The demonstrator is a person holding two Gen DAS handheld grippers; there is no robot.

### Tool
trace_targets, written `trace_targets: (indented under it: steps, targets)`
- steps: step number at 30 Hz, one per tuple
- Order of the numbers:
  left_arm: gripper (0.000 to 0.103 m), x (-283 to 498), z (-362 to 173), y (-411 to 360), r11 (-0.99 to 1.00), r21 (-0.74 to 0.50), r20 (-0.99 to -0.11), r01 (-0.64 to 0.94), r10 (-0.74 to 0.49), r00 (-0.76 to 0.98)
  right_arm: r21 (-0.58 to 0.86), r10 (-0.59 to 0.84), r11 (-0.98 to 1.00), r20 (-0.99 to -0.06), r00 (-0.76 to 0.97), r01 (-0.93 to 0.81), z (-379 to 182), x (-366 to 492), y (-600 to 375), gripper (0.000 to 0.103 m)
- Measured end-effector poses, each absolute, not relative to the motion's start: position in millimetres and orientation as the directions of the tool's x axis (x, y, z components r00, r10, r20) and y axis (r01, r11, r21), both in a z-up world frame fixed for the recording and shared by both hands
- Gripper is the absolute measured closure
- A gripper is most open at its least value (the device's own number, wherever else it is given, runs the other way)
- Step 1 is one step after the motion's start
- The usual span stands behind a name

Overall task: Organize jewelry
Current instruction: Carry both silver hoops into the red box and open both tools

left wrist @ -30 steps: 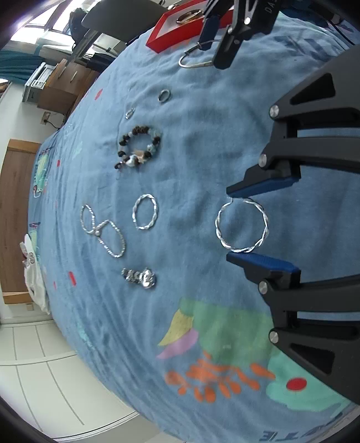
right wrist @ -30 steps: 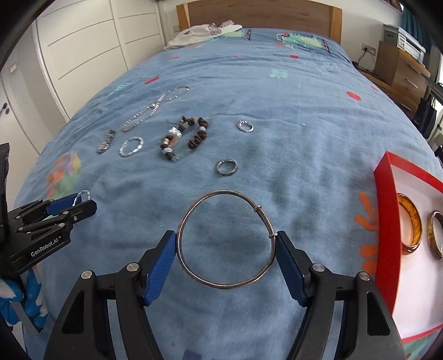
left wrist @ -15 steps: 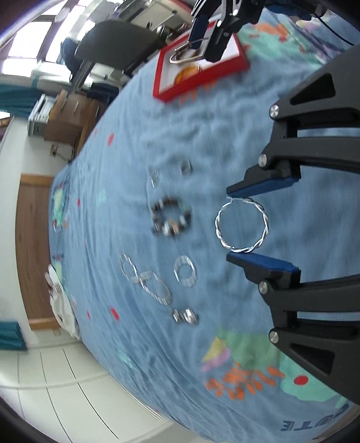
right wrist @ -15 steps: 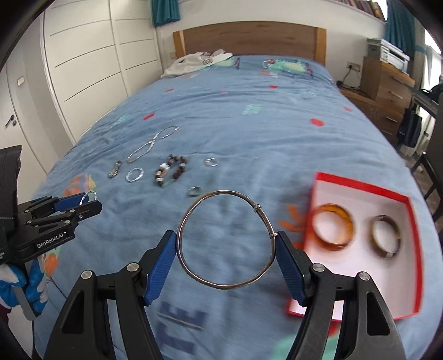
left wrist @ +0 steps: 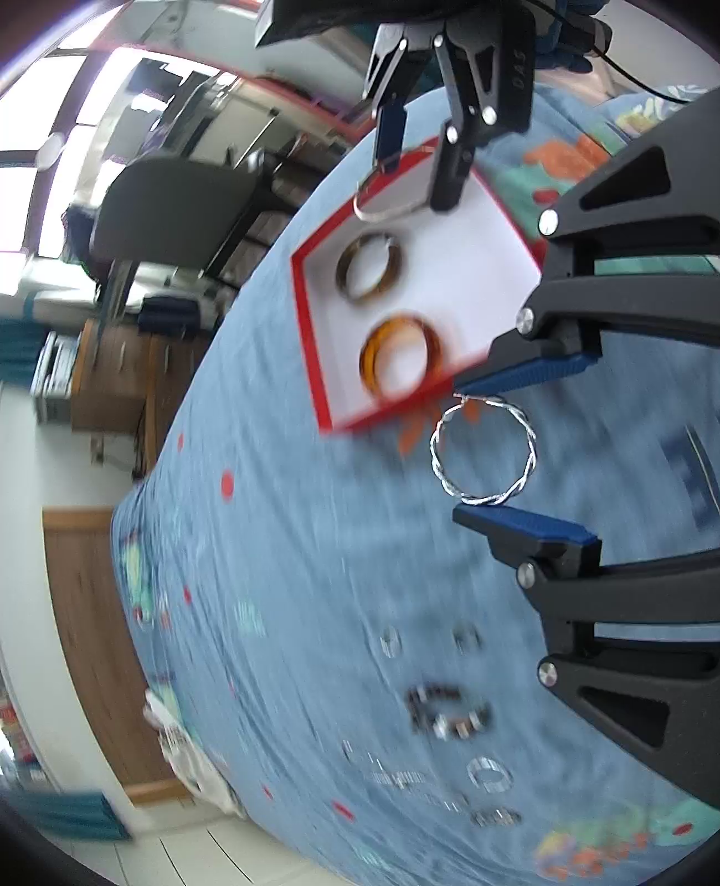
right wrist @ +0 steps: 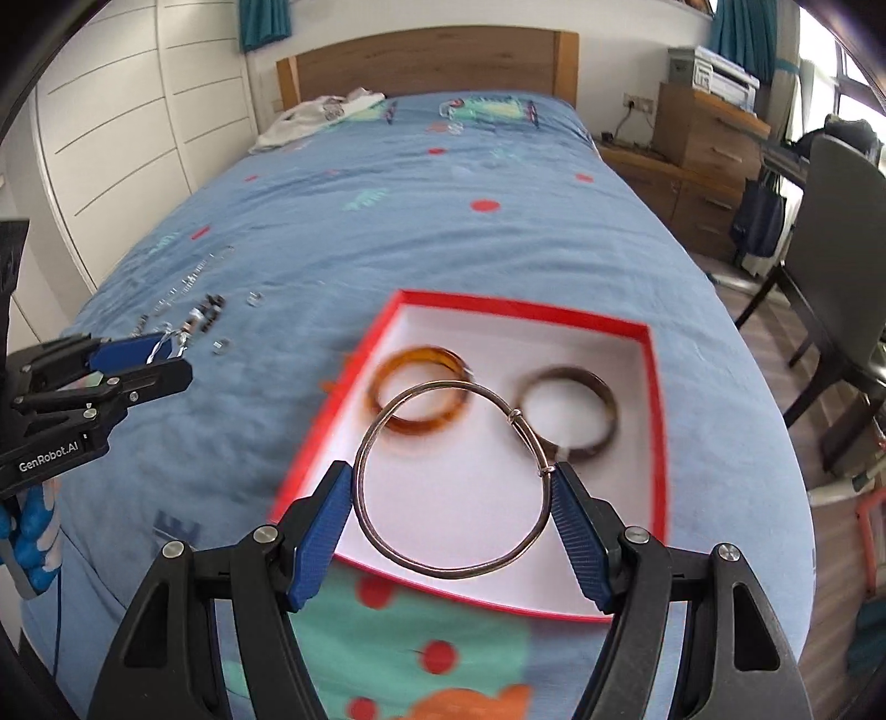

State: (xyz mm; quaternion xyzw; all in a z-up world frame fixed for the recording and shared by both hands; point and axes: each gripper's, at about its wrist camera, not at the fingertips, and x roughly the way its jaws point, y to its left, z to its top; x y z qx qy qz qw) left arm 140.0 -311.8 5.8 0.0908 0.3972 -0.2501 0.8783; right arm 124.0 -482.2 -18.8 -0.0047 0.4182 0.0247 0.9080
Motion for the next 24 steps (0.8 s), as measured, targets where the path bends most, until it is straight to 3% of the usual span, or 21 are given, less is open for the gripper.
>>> trace_targets:
  steps: [9,24]
  targets:
    - [0.065,140.1,-25.7,-387.9,0.774,-0.002,-0.789,0.633,-0.390,0.474,0.052,0.132,0.987,-0.812,0.568,-0.155,-48.1,142.0,-519.5,0.032]
    - [0.065,145.0,-79.1,-421.8,0.664,0.046,-0.874,0.747,-0.336,0.352,-0.034,0.147,0.903,-0.913,0.382,-0.428,-80.8,158.5,-521.3,0.032]
